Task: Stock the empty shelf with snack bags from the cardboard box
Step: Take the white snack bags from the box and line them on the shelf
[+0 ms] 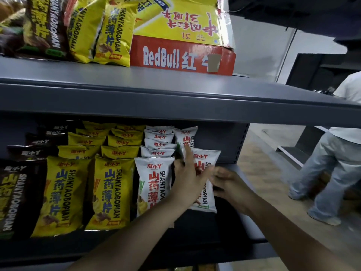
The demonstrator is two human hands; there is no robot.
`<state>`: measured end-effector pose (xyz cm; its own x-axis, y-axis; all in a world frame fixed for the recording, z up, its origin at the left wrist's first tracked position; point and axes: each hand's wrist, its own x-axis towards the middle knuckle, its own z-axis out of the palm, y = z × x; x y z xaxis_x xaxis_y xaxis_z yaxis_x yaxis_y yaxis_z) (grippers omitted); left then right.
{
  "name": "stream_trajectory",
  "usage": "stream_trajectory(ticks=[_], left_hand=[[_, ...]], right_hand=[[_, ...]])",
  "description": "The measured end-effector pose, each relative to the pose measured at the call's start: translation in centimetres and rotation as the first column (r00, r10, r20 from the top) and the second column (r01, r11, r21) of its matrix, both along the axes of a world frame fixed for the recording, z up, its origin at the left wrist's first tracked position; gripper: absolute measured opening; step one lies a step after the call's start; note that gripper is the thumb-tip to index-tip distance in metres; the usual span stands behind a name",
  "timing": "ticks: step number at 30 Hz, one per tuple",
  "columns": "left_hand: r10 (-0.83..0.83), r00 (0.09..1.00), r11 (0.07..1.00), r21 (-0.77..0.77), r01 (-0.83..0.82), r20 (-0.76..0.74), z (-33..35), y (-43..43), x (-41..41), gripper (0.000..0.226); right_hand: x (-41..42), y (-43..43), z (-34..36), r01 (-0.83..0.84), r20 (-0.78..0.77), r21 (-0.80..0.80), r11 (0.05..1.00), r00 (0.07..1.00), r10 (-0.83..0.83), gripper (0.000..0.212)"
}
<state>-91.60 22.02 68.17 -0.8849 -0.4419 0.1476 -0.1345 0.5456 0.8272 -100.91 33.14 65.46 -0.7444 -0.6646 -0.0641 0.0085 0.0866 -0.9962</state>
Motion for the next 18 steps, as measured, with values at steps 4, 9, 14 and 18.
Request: stream_trajectory(ticks=[4,9,14,18], left_hand=[[-0.11,0.992,0.98,-0.162,0.117,0.054,0.4,-1.3,1.2,0.074],[-0.069,0.992,0.657,-0.753,-0.037,-0.109,-0.8,-4.6,3.3,0.043],[0.046,0.998,0.425,-0.904,-0.053,-0.037,-3.6,-7.8,4.5,0.062],[0.058,0.997,0.409,-0.912,0.018,0.045,-5.3,-8.8,5.6,0.085]], right_hand=[[-2.6,-2.7,-1.7,0.223,0.091,0.033,0.974,0.97,-0.225,0.028],[-5.5,-5.8,-2.5,0.345,0.094,0.079,0.935,0.931,-0.352,0.032],[-6.2,-9.6,-2.6,0.402,0.07,0.024,0.916,0.913,-0.402,0.034],[-6.9,-12.4,-4.1,0.456,-0.055,0.075,0.887,0.89,-0.453,0.027]])
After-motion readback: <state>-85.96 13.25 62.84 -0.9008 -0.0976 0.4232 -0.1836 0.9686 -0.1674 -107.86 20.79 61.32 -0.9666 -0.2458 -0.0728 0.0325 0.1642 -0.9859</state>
